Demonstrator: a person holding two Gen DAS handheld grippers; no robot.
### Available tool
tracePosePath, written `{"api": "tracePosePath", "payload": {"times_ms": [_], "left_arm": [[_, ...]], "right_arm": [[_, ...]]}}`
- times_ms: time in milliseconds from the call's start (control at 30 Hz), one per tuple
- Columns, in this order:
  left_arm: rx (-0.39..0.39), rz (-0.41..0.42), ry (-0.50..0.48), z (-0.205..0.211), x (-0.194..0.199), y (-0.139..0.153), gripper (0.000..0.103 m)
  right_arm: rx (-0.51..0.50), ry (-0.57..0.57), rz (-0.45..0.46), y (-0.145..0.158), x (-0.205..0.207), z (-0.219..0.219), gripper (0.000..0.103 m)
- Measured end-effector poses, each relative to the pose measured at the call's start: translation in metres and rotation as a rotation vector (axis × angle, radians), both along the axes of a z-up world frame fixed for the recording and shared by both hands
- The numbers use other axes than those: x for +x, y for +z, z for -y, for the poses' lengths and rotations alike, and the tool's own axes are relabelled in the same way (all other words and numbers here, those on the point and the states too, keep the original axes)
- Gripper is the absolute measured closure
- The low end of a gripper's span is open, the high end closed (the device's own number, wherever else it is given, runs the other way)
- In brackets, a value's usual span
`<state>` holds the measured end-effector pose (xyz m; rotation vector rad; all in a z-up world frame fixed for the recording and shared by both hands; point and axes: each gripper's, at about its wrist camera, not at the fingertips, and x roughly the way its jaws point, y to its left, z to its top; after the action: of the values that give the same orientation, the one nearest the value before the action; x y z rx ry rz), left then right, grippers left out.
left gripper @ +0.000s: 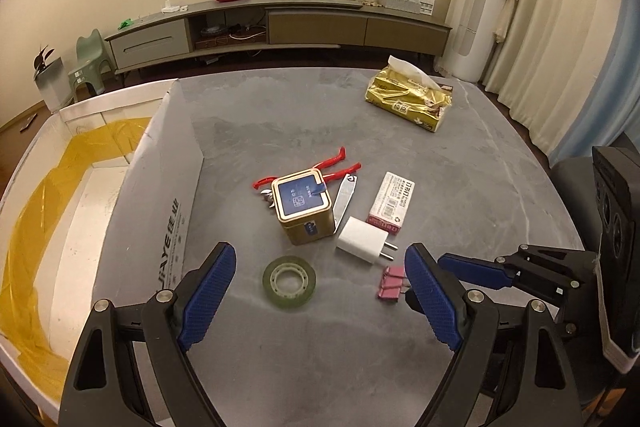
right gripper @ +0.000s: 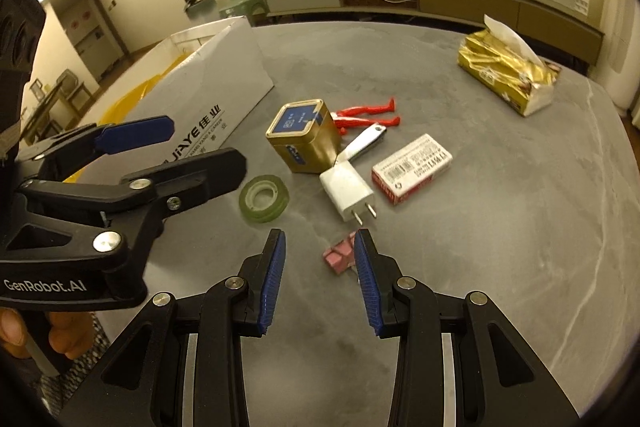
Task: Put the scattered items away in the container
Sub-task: 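Grasp the gold tin with the left tool while the right tool grasps the white charger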
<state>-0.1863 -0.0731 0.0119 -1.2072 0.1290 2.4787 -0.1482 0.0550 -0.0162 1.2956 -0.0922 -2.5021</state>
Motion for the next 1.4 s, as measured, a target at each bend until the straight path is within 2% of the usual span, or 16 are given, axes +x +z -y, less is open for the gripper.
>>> {"api": "tracePosePath", "payload": {"times_ms": [333, 633, 833, 867, 900, 933, 1167, 1200, 1267, 1400], "left_arm": [[0.007, 0.051, 0.022, -0.008, -0.036, -0.024, 0.016], [0.042, 0.140, 0.056, -0.011, -0.066, -0.055, 0.016], [0.036, 0.150, 0.091, -0.009, -0.082, -0.072, 0.016], [0.046, 0.146, 0.090, -0.008, -0.085, -0.074, 0.018], [0.052, 0.141, 0.089, -0.007, -0.086, -0.075, 0.026], [0.056, 0.143, 0.086, -0.006, -0.088, -0.076, 0.054], [0.046, 0.116, 0.089, -0.001, -0.085, -0.074, 0.053], [0.051, 0.116, 0.091, 0.000, -0.084, -0.073, 0.053], [0.057, 0.114, 0.092, 0.003, -0.081, -0.070, 0.053], [0.050, 0.097, 0.090, 0.009, -0.071, -0.063, 0.053]], "right_arm": [[0.079, 0.077, -0.014, -0.017, -0.033, 0.008, 0.062], [0.071, 0.099, 0.013, -0.040, -0.049, 0.002, 0.062], [0.080, 0.111, 0.023, -0.054, -0.053, 0.002, 0.064], [0.081, 0.110, 0.023, -0.055, -0.054, 0.001, 0.069], [0.079, 0.110, 0.023, -0.056, -0.054, 0.001, 0.074], [0.078, 0.109, 0.022, -0.057, -0.054, 0.001, 0.076], [0.023, 0.100, 0.016, -0.055, -0.050, -0.004, 0.080], [0.008, 0.094, 0.017, -0.054, -0.049, -0.006, 0.089], [-0.021, 0.083, 0.021, -0.052, -0.048, -0.008, 0.089], [-0.016, 0.075, 0.023, -0.051, -0.044, -0.006, 0.089]]}}
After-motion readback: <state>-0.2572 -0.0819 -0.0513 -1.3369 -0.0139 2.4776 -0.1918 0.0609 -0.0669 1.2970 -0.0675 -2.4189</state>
